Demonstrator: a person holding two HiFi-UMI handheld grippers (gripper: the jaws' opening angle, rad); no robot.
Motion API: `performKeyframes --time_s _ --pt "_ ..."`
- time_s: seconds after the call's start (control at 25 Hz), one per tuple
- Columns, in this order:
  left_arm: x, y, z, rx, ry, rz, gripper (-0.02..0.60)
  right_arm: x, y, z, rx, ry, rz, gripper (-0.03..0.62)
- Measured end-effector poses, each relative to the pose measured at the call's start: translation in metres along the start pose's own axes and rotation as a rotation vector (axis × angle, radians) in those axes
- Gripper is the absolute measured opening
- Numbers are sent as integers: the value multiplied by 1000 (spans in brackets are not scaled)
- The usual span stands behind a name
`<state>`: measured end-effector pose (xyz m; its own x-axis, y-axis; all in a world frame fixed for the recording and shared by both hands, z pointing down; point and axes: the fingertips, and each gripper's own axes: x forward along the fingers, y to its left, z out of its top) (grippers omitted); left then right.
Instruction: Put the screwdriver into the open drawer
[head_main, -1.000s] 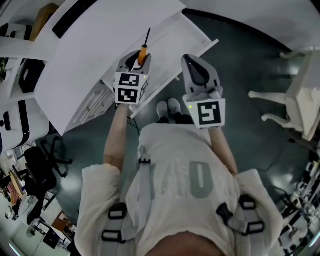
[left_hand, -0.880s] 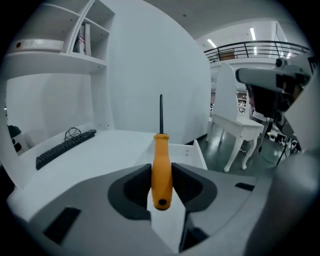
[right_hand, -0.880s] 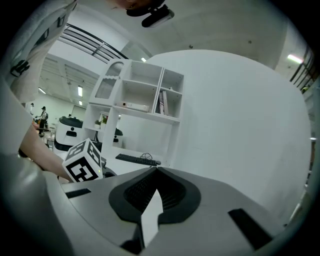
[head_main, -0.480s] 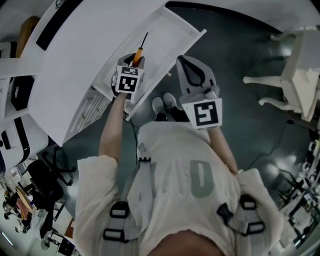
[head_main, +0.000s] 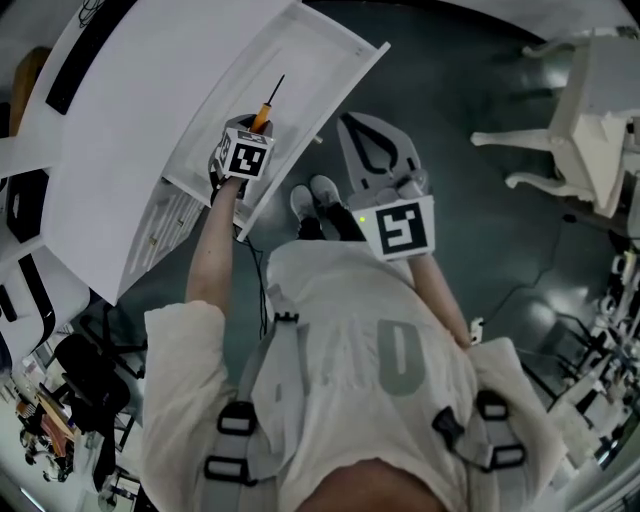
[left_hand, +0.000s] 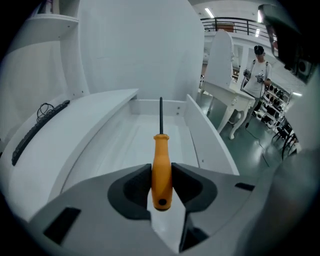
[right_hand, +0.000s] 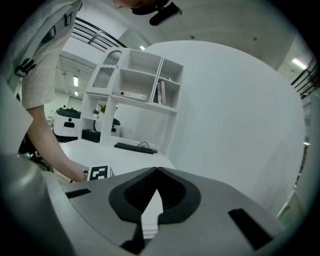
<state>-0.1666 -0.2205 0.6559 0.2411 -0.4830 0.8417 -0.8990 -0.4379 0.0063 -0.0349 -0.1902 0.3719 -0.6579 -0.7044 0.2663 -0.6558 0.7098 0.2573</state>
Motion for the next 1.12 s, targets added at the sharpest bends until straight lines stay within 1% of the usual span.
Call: performKeyframes --time_s 0.2,0.52,0.72,0.84,1.0,1.12 --pt "18 -10 -23 -5 79 -36 123 -9 -3 -9 20 26 -1 5" --pt "40 -25 -45 -10 191 -78 123 -20 -11 -19 36 60 -12 5" --pt "49 -27 -59 -15 256 -98 123 -20 -10 -22 104 56 6 5" --pt "50 -26 -60 -10 265 -105 123 -20 -8 -25 101 68 11 5" --pt "46 -18 -51 29 273 -73 124 -19 -7 -28 108 80 14 5" --pt "50 -28 -58 -8 284 -112 124 -19 -4 -29 101 88 25 5"
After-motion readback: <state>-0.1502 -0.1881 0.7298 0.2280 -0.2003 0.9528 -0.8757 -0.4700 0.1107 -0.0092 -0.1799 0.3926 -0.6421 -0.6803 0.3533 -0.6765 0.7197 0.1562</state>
